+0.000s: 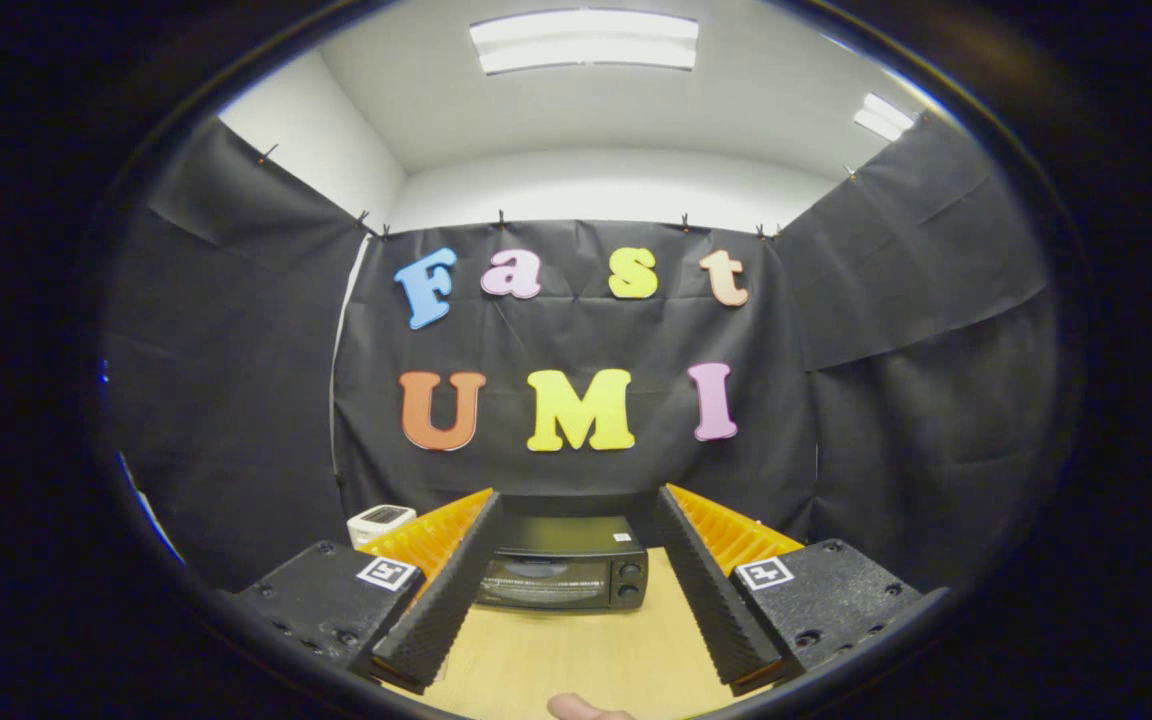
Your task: Open the toaster oven, put the food inside, and close the toaster oven door.
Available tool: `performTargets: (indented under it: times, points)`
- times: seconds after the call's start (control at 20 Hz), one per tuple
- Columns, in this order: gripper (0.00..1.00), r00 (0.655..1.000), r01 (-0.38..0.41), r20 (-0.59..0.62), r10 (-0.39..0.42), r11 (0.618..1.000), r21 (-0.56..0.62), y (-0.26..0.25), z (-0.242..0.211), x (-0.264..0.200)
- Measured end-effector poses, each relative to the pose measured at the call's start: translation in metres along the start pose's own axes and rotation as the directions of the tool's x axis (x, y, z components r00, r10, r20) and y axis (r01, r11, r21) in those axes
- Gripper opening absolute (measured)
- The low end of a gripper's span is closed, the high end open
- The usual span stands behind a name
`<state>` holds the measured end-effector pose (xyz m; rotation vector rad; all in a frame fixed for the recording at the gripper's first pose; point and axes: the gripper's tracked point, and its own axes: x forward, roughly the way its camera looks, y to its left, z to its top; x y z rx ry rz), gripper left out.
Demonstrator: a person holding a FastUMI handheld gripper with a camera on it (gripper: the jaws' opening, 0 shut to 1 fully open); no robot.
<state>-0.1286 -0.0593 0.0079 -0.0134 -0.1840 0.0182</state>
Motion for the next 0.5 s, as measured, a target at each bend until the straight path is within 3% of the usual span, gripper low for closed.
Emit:
performTargets:
  times: [0.5]
  points:
    - [1.00,1.000,-0.017,-0.022,0.016,0.999,-0.038,0.011,-0.018,0.005]
